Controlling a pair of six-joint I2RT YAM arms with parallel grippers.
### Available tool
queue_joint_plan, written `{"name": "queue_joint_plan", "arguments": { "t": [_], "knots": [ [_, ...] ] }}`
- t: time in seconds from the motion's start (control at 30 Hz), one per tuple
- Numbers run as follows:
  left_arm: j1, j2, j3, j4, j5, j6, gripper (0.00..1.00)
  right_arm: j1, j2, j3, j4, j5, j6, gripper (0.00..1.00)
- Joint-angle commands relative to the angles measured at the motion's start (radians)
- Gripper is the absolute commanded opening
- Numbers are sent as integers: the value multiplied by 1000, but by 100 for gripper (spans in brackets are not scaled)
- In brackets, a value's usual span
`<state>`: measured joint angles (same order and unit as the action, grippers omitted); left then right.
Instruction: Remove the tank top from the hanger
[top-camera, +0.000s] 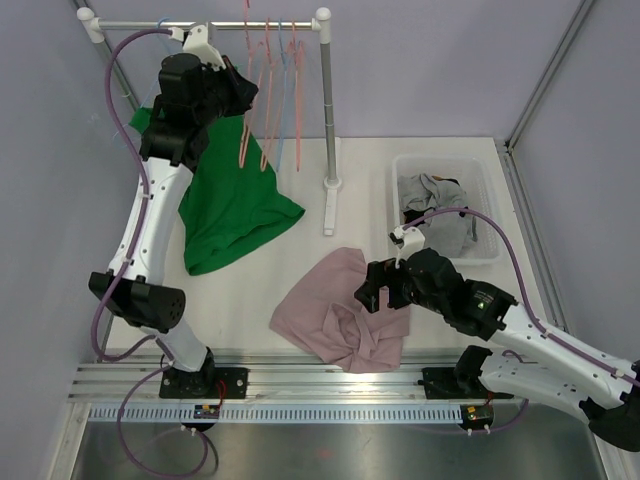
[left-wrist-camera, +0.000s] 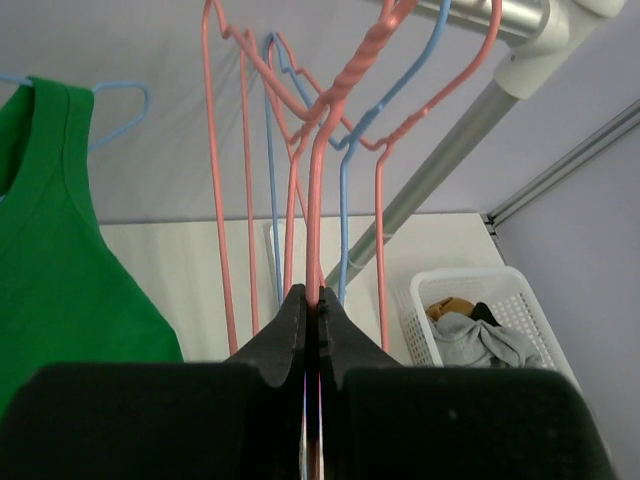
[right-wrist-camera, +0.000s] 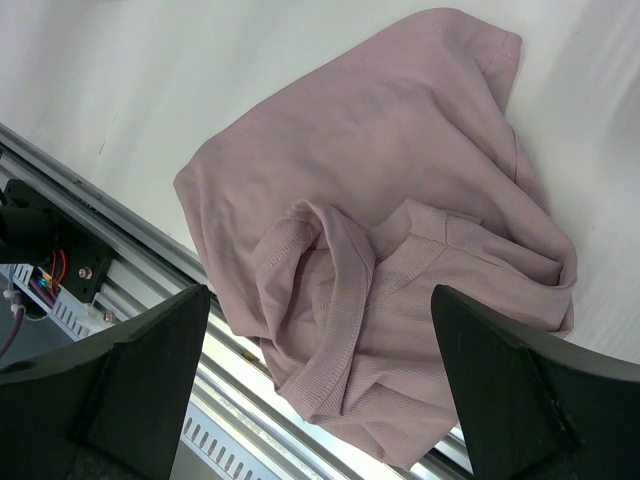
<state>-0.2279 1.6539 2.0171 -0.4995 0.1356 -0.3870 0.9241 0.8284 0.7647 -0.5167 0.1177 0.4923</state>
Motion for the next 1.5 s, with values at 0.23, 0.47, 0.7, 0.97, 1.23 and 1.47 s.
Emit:
{"name": "queue_joint_plan", "arguments": {
  "t": [0.23,0.47,0.7,0.97,1.23,1.47],
  "knots": [
    [-2,138,83,-7,4,11,0,9,6,-13,41,-18,-9,100],
    [-2,58,-61,45,9,3,28,7,17,-22,60,-49,-27,99],
    [-2,-60,-52,-14,-53,46,76,9,190,28,57,-58,-67,100],
    [-2,-314,-164,-161,-231,72,99,64,507,111,69,-3,-78,100],
    [-2,-707,-546,-172,-209,82,99,134,832,186,78,111,-63,100],
    [-2,-974,-845,-168,-243,138,99,173,925,177,138,177,-38,22]
  ]
}}
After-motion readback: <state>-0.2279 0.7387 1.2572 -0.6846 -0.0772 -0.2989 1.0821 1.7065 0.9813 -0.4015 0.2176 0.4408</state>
